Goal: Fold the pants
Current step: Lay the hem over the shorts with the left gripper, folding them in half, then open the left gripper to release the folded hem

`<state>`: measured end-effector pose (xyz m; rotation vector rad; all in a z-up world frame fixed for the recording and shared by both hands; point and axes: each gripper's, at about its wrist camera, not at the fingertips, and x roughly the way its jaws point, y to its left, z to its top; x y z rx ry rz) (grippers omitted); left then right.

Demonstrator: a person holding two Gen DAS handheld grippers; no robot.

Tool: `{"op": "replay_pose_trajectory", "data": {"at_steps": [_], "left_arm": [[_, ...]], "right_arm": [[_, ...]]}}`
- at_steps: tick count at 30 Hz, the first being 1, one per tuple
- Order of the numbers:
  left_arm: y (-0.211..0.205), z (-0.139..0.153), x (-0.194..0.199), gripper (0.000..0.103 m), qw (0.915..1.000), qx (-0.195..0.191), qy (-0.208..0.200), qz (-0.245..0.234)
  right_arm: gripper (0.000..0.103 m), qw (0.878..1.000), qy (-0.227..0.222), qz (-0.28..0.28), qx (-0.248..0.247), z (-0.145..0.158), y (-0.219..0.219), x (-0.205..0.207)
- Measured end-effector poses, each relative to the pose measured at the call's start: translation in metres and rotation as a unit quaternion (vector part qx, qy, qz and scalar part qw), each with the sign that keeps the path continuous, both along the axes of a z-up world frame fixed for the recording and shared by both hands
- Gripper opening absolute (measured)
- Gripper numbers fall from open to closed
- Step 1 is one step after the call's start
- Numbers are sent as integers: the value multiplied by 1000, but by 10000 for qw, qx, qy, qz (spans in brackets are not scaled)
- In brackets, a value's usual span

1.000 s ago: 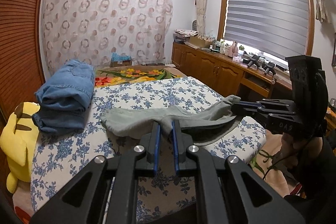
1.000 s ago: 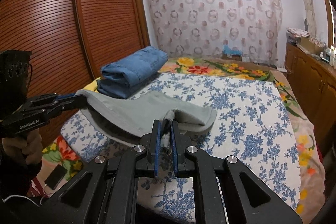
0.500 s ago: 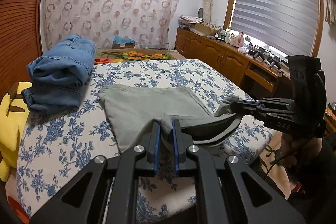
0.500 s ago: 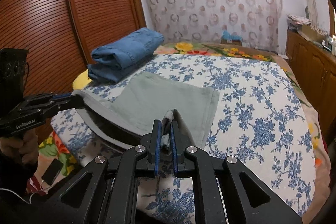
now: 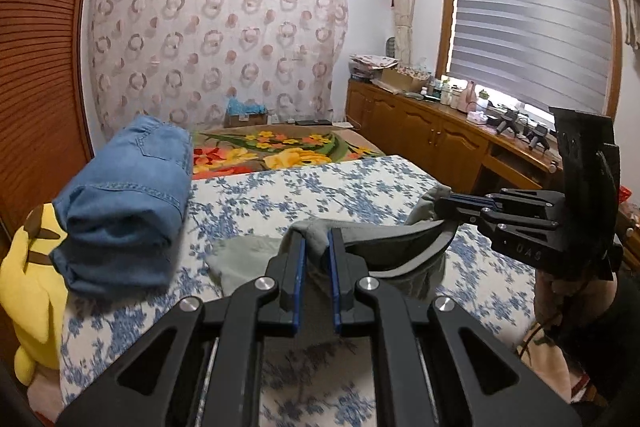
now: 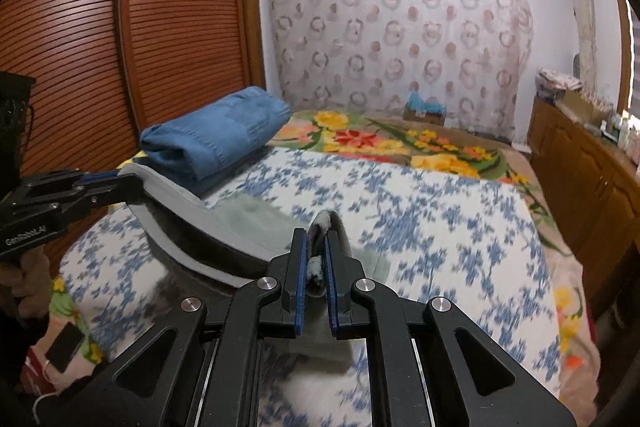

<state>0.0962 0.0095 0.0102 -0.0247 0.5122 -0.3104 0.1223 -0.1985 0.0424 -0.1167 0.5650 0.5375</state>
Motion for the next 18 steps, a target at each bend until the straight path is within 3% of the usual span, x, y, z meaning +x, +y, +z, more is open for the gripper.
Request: {"op": "replay_pose_trajectory", "data": {"at_steps": [12,18], "left_arm": [[0,-32,41,9,9991,152,348,209],[2,-39,39,16,9984,217,451,269]], "right_arm": [[6,9988,375,-121,-294,-32,16,54],[6,9981,459,-123,-402,-44,22,60]]}}
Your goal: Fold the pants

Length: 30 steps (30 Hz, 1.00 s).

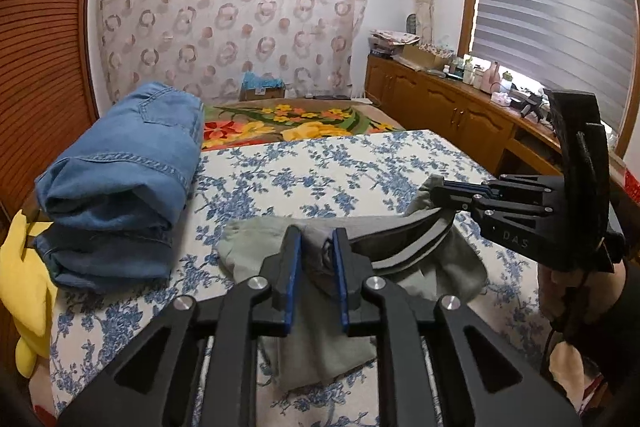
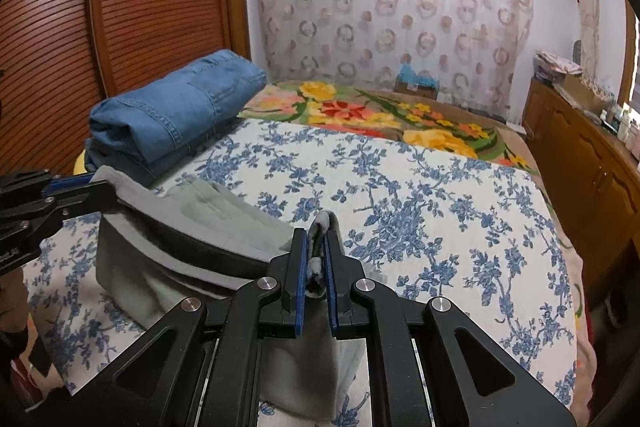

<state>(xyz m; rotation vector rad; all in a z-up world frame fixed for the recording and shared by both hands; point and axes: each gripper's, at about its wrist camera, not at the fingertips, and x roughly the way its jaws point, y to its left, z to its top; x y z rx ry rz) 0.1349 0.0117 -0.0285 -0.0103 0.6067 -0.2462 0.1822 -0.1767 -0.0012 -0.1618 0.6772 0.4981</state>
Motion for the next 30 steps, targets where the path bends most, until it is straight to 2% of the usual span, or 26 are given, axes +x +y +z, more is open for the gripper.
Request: {"op": "replay_pose_trajectory", "data": {"at_steps": [3,7,14,17,19,23,26,30], "left_arm": [[5,-2,-2,19,10000,-55,74,-32],[10,-7,-3,29,9997,-148,175,-71],[12,-38,3,35,9978,-2,657,-90],[11,-48,6,35,9966,108,815,-51],[11,-54,7,35,9959,157,895,16],[14,-64,10,36,9933,184,1133,94],[17,-66,8,36,9928,140,1182,95],[19,-70,8,37,9925,75,1218,89]], "right_arm": [[6,10000,37,-14,-60,-4,2,3],[6,9999,93,-56,-59,-9,2,7],[6,9999,118,-62,46,-11,0,12],[11,9999,82,-77,11,-8,0,12],[18,9999,44,-112,-32,-6,-1,12],[20,10000,10,-87,5,-2,-7,6],[34,10000,51,-37,10,-2,-14,-1],[36,9994,304,109,-87,-15,-19,-13]]}}
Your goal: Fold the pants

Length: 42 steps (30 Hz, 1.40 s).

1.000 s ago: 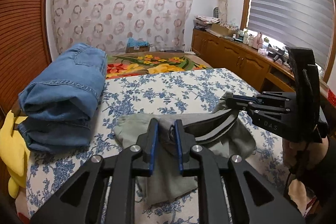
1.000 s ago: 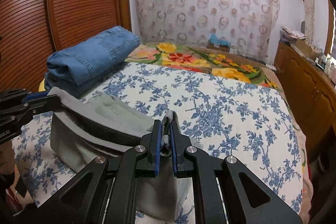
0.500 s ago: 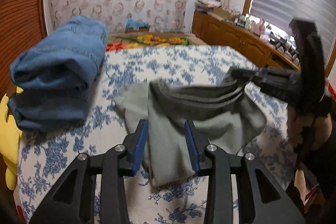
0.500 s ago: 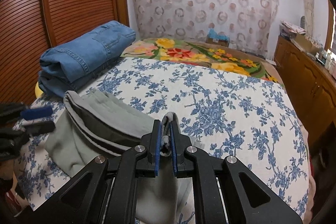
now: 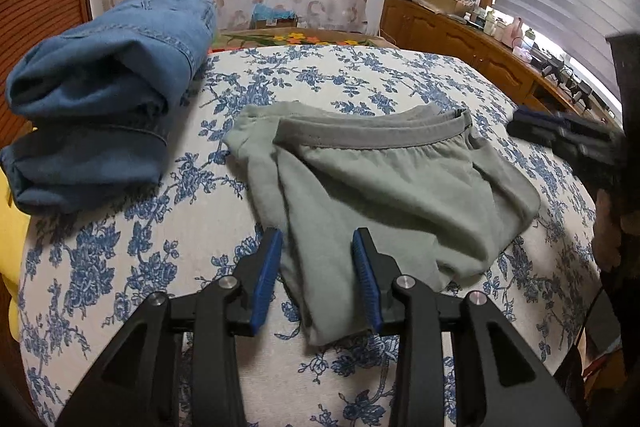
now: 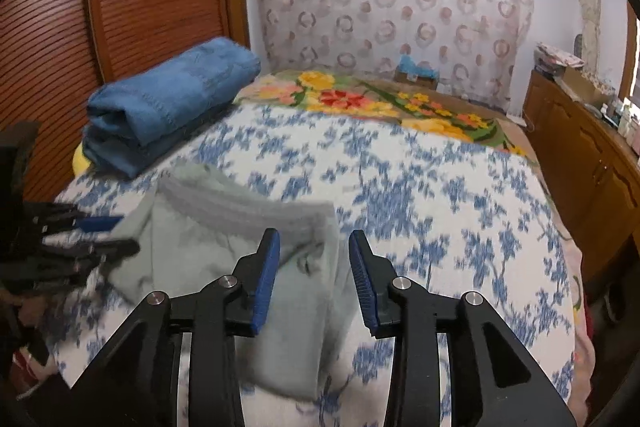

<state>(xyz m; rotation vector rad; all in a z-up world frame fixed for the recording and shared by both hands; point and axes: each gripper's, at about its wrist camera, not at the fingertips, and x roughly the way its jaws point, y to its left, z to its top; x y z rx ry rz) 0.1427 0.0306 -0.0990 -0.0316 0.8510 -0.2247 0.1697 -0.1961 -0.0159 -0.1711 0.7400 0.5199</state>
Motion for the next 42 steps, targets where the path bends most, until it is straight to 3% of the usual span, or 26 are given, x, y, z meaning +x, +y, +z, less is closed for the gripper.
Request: {"op": "replay_pose_trajectory", "data": {"at_steps": [12,20,23,24,27,30,33,36,40,42], "left_arm": [[2,-3,-3,39,9999,-51,-114,18],[2,-3,-3,39,9999,-78,-119,23],[2,-3,-3,39,9999,-70,-122,23],[2,-3,-3,40,9999,-73,-120,23],[2,-3,-3,40,9999,-78,-121,25],[2,-3,-3,40,9999,-82,-121,24],[3,-3,-3,40,9999,-79,-122,24],[2,-3,-3,40,9999,-74,-124,25],[3,-3,-3,40,9999,-81,-123,24],[2,-3,-3,40,9999,-82,-123,24]], "right_arm": [[36,9984,545,116,89,-23,-29,-31],[32,9968,761,188,145,-32,-32,-29],[21,9959,868,223,144,-37,-31,-27],[13,9959,861,224,147,-37,-31,-28],[0,9984,557,20,104,-30,-38,-31],[0,9987,283,-408,-106,-25,-49,-29],[0,9975,483,-521,53,-27,-64,-22],[0,9968,585,-360,414,-24,-68,-24],[1,9969,557,-208,514,-22,-57,-27],[12,9971,584,-117,481,-23,-48,-26]]}}
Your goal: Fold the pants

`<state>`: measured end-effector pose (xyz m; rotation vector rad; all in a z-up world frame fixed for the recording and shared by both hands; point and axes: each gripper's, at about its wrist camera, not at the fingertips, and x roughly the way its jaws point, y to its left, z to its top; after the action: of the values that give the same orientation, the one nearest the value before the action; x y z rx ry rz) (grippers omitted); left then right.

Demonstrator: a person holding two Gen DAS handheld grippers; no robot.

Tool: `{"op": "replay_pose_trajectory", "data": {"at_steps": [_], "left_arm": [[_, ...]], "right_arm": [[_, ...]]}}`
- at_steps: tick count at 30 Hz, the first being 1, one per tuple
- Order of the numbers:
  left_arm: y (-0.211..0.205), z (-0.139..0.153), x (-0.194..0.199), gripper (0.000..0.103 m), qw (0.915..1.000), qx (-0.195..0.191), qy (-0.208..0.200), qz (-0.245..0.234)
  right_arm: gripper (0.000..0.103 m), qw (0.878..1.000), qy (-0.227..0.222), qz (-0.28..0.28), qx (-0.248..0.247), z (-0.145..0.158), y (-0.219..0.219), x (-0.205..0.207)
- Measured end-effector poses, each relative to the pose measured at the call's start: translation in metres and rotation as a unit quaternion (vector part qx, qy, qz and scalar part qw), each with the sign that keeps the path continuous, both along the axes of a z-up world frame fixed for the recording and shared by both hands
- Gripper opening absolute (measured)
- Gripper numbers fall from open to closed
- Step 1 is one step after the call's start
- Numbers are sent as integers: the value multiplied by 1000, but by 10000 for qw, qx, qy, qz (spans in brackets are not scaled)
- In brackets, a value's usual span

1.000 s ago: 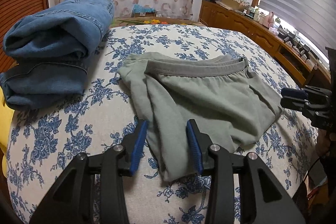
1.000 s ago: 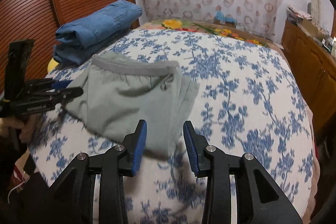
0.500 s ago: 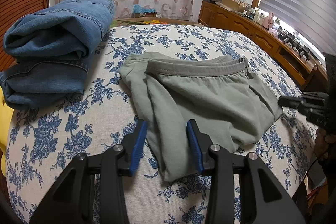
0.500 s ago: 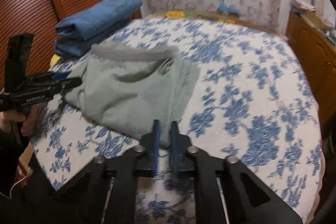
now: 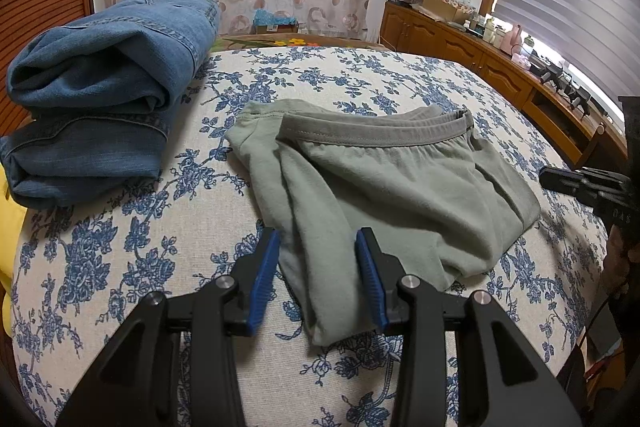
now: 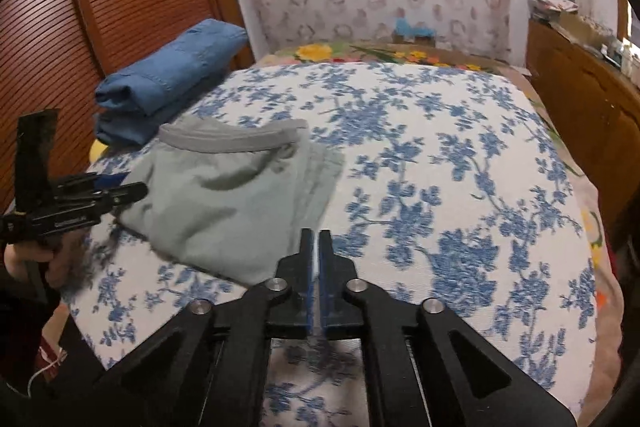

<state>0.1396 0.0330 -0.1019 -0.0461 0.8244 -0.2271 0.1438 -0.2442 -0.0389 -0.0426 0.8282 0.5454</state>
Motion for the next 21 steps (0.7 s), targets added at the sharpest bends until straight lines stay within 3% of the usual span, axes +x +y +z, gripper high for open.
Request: {"op": "replay_pose_trajectory", "data": {"at_steps": [1,3,9,10,11,13,16,21], "left_arm": [[0,0,0,40,10000,3,0,0],[0,0,0,40,10000,3,0,0],[0,0,0,40,10000,1,-1,0],[0,0,0,40,10000,1,-2,0],[0,0,0,40,10000,1,-2,0],[0,0,0,40,10000,1,-1,0],[0,0,0,40,10000,2,-2,0],[0,0,0,40,10000,-4,-2,1]], "right_arm": [[23,10000,23,39,-30,-1,4,1],[28,9998,98,154,-48,-6,11,2],[29,9988,329,319,-188,-17,21,4],[15,9987,322,350,-191,-16,21,3],[8,9985,336,388,-190,-16,20,3],[1,9988,163,369,-279,-12,18,-1],[0,9985,-263,19,-471,1,8,-3],[0,9986,-57,121,-511,-8,7,2]]}}
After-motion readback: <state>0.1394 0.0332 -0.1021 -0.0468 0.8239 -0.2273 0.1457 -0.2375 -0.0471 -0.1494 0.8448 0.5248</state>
